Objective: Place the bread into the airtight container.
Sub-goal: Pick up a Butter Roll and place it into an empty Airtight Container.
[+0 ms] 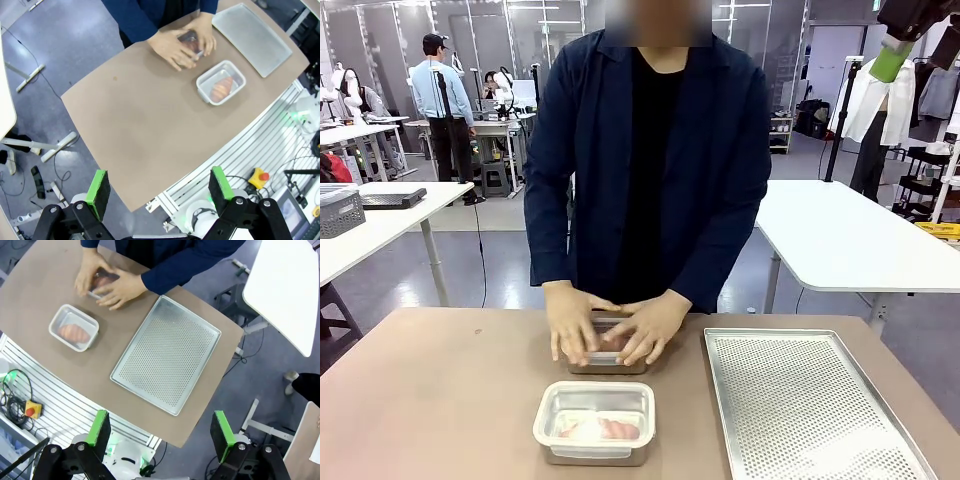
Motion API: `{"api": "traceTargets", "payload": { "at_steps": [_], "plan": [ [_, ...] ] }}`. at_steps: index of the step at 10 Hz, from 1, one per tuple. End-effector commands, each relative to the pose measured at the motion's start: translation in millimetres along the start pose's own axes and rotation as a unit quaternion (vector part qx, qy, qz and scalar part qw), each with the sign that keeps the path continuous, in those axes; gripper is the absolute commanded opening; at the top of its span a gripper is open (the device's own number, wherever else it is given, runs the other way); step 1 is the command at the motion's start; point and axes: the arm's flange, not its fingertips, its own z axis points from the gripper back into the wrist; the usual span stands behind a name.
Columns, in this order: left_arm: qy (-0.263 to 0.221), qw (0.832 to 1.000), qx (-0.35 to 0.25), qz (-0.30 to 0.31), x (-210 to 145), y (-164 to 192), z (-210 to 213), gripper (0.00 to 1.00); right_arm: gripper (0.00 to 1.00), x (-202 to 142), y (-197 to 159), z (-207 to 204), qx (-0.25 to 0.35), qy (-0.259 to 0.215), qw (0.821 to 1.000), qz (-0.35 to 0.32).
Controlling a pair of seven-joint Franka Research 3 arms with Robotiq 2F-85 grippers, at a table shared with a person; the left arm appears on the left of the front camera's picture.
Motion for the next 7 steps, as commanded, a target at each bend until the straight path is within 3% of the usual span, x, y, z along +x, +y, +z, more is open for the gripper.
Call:
{"api": "traceTargets", "payload": {
  "at_steps": [1, 7],
  "plan": [
    [0.000, 1.000, -0.002, -0.005, 0.1, -0.9, 0.9, 1.00, 1.00, 1.4, -2.1, 0.7, -0.001, -0.004, 1.000, 0.006],
    [0.000, 1.000, -0.002, -0.005, 0.1, -0.9, 0.9, 1.00, 1.00, 1.4, -2.1, 0.7, -0.001, -0.004, 1.000, 0.006]
  ]
}}
